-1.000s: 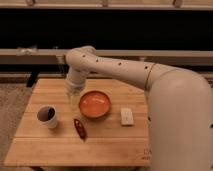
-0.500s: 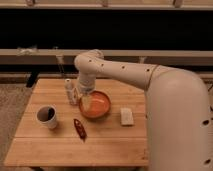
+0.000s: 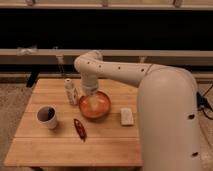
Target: Pick up the ceramic bowl
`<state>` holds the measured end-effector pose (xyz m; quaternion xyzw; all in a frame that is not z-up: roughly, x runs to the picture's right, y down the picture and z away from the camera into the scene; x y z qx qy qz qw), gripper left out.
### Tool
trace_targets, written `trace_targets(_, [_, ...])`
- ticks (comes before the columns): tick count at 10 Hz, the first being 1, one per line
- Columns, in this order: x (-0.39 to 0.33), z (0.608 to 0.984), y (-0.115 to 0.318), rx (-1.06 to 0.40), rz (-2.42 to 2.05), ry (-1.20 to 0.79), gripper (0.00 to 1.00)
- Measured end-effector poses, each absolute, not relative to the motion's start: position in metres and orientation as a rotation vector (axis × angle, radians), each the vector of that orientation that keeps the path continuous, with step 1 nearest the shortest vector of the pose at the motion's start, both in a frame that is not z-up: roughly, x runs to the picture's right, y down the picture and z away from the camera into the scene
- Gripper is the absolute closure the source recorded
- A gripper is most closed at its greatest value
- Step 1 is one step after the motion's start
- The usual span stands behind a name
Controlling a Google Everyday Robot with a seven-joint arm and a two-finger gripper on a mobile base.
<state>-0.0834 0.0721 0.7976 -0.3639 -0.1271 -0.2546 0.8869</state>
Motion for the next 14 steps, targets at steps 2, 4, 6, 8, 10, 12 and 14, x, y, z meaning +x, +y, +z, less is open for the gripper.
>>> trace_targets(2, [-0.084,0.798,0.076,-0.773,-0.646,-0.209,0.29])
trace_targets(4, [-0.083,0.799,0.077,-0.786,-0.702,-0.184,0.29])
trace_targets(6, [-0.083,0.799,0.077,-0.787,-0.701,-0.184,0.29])
trace_targets(8, [-0.083,0.799,0.077,-0.787,-0.701,-0.184,0.29])
trace_targets(10, [-0.082,0.802,0.079,-0.764,-0.718,-0.185,0.29])
trace_targets(12, [-0.07,0.813,0.089,-0.658,-0.751,-0.252,0.29])
trace_targets(14, [-0.064,0.82,0.095,-0.603,-0.789,-0.301,0.29])
